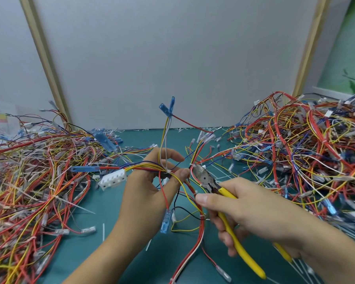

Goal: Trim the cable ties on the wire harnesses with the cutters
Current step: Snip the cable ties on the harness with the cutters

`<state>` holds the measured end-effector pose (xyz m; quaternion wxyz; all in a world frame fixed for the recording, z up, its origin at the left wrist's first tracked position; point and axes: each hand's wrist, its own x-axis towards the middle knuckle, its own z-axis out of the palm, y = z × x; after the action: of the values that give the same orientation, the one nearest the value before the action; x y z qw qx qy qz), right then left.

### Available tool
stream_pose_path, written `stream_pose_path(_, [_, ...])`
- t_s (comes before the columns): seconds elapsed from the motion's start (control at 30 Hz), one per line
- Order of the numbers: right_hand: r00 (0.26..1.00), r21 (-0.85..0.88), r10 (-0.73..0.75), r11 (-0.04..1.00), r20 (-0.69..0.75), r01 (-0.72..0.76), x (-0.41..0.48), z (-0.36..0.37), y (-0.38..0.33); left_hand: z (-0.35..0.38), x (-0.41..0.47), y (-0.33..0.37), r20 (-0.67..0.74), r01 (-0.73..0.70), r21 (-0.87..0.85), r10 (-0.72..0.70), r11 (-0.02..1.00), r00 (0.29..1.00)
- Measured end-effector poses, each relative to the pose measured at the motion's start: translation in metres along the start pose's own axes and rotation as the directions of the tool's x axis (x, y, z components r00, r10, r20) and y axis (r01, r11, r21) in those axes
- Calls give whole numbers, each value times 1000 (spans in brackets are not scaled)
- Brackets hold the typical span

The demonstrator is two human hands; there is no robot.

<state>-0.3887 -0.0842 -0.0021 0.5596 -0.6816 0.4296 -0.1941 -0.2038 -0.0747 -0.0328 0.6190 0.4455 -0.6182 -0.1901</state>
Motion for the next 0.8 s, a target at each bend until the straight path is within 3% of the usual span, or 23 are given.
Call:
stream_pose_path(0.3, [998, 54, 58, 997, 40, -60, 2, 1, 4, -1, 0, -4, 4, -3, -12, 3, 1000, 1000])
stream_pose_path(0.43, [999, 60, 44, 997, -6, -44, 4, 2, 4, -3, 3, -10, -3, 13, 6, -13, 1000, 1000])
stream_pose_path(0.57, [994, 115, 3, 993, -108, 10, 7, 2, 3, -3, 4, -25, 60, 199, 13, -200, 980, 978])
stream_pose_path(0.63, [988, 144, -8, 989, -156, 30, 9, 1, 5, -2, 1, -33, 194, 246, 180, -279, 952, 940])
stream_pose_path(0.7, [979, 156, -15, 987, -203, 48, 12, -1, 7, 0, -2, -44, 328, 46, 509, -244, 859, 913])
stream_pose_path(0.73, [974, 161, -17, 985, -228, 55, 13, -3, 7, 0, -4, -47, 366, -52, 601, -216, 798, 905])
stream_pose_path(0.8, [960, 160, -24, 985, -280, 71, 14, -6, 6, 1, -6, -51, 361, -109, 641, -173, 760, 916])
